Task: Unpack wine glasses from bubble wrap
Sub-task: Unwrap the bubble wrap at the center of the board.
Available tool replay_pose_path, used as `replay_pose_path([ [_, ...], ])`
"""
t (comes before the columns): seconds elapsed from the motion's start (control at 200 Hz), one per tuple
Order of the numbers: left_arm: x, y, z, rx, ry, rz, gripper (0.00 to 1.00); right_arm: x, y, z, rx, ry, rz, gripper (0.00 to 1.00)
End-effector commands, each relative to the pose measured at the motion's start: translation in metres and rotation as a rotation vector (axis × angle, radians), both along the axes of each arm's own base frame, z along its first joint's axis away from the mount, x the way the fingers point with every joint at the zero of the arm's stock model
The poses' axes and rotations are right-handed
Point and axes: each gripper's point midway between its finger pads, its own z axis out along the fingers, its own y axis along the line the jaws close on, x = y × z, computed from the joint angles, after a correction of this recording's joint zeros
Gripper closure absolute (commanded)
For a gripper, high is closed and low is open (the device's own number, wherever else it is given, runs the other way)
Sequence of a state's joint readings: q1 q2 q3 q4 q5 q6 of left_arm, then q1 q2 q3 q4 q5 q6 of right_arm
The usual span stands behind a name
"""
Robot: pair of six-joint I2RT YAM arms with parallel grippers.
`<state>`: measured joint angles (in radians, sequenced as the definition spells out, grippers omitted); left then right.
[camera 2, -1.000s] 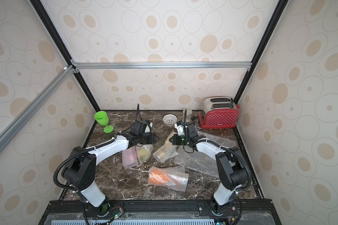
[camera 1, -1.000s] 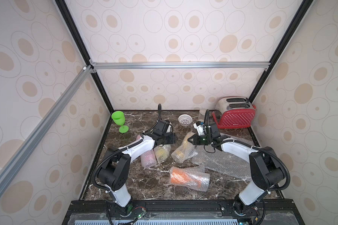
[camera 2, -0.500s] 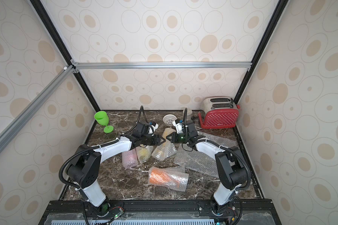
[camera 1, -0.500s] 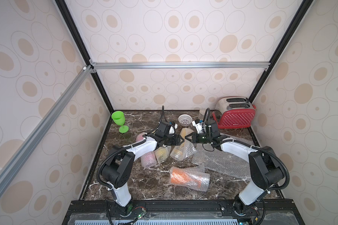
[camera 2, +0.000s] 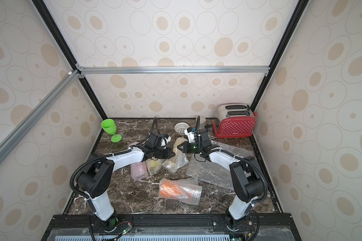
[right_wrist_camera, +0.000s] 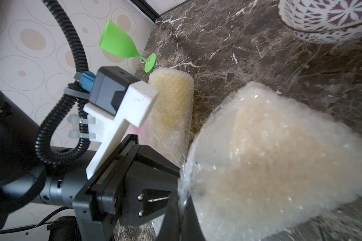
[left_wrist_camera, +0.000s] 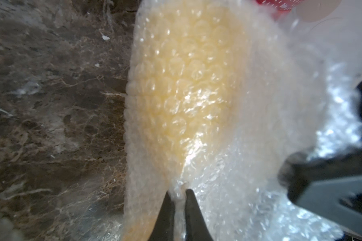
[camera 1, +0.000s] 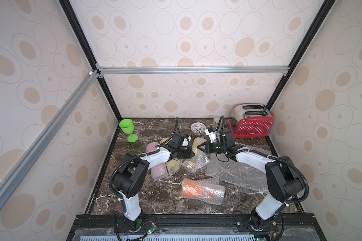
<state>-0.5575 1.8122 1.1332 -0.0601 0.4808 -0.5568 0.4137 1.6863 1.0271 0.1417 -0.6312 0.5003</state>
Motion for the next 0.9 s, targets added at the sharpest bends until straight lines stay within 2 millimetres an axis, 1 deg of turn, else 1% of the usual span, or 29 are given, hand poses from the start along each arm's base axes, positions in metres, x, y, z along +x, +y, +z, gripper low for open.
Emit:
replay_pose_path([
  [0.0,0.001,0.003,-0.004,0.003,0.001,0.010,0.93,0.001,-0.006,0.018,0.006,-0.054,-0.003,0.97],
  [0.19,0.004,0.014,-0.007,-0.002,0.019,0.049,0.97,0.000,-0.028,0.020,-0.010,-0.062,-0.042,0.97],
  [0.43,0.006,0.028,-0.007,-0.028,0.029,0.105,0.97,-0.001,-0.061,0.008,-0.023,-0.036,-0.114,0.97],
  [0.5,0.007,0.031,-0.007,-0.043,0.029,0.126,0.97,-0.005,-0.063,0.003,-0.027,-0.027,-0.117,0.97],
  [0.51,0.007,0.032,-0.007,-0.043,0.030,0.128,0.97,-0.002,-0.071,0.003,-0.027,-0.026,-0.138,0.97],
  [0.52,0.007,0.032,-0.008,-0.044,0.031,0.129,0.97,-0.001,-0.074,0.003,-0.027,-0.026,-0.146,0.97],
  [0.625,0.006,0.035,-0.009,-0.040,0.039,0.136,0.96,-0.001,-0.085,-0.002,-0.021,-0.019,-0.177,0.97],
  [0.71,0.005,0.038,-0.009,-0.030,0.042,0.134,0.92,-0.002,-0.084,-0.001,-0.016,-0.013,-0.169,0.97],
  [0.74,0.009,0.043,-0.011,-0.008,0.031,0.152,0.90,-0.001,-0.083,0.001,-0.008,-0.012,-0.164,0.97],
  [0.895,0.016,0.047,-0.001,0.034,0.004,0.154,0.74,0.002,-0.075,0.012,0.055,-0.021,-0.149,0.97],
])
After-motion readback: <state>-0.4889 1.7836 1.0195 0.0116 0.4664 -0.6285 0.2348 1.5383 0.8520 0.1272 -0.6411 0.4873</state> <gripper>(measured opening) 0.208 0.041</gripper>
